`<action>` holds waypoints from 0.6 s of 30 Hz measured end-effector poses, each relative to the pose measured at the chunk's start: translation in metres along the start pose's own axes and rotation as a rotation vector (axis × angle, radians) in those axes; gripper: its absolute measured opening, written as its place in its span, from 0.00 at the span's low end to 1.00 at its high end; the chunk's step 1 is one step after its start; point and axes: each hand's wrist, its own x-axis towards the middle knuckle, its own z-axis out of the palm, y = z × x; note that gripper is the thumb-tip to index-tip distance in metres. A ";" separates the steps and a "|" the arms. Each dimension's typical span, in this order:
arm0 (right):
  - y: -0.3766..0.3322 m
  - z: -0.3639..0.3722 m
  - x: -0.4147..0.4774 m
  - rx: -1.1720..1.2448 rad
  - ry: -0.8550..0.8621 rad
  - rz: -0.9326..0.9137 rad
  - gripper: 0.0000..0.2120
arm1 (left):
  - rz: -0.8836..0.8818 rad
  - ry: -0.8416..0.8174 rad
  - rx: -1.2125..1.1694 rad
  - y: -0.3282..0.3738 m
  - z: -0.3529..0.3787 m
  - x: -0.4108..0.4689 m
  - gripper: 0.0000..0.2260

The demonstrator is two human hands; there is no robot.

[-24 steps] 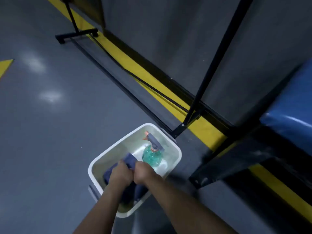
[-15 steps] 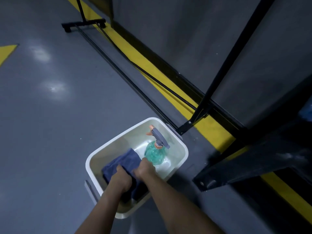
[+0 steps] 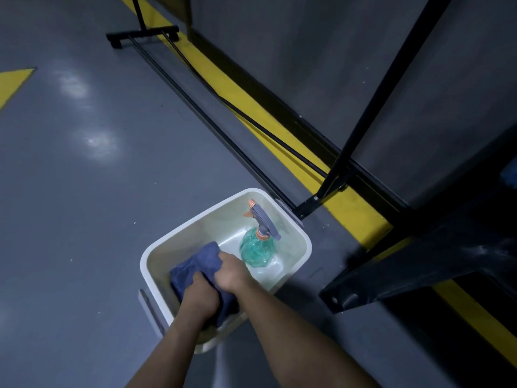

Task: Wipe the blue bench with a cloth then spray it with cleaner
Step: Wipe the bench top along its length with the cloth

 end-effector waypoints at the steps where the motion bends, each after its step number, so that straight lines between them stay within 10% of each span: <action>1: -0.003 -0.003 -0.006 0.026 0.017 -0.037 0.15 | -0.004 0.025 -0.014 0.000 -0.003 -0.002 0.17; 6: -0.023 -0.041 -0.053 0.149 0.108 -0.193 0.10 | -0.063 0.092 -0.457 0.007 -0.034 -0.020 0.24; 13: -0.065 -0.120 -0.148 0.287 0.247 -0.358 0.17 | 0.120 -0.246 -1.079 0.061 -0.094 -0.098 0.20; 18: -0.084 -0.197 -0.234 0.280 0.454 -0.451 0.10 | 0.415 0.206 -0.968 0.142 -0.130 -0.186 0.13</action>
